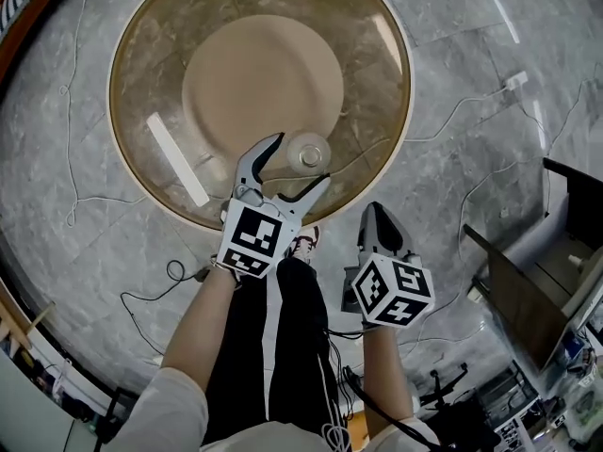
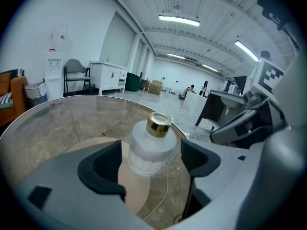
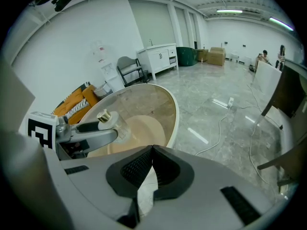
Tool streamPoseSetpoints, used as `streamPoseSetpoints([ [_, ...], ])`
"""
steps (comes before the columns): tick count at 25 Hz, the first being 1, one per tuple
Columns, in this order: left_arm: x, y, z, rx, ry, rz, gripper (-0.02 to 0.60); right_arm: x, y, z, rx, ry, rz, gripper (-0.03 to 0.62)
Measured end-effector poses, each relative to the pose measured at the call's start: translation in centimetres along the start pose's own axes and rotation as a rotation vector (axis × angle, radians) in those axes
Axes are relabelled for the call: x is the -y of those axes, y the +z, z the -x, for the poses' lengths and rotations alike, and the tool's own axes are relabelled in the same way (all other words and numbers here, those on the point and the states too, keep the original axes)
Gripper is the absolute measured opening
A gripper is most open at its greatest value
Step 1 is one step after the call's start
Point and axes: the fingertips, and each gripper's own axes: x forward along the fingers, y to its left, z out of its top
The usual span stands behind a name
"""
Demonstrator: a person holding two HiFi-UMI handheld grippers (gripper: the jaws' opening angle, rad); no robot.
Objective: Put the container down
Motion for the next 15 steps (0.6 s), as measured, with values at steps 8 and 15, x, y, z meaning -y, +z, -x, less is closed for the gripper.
streamPoseSetpoints([
  [8,0.5,0.6,9.5,-0.023,0.069,0.166,0.377,-3.9,1.6,5.3,0.016,0.016,0.051,0.023],
  [15,-0.1,9.5,18.8,0.11,0.161,0.197,0.247,-7.1,6.1,12.2,0.111,0.041,0.102,0.023],
])
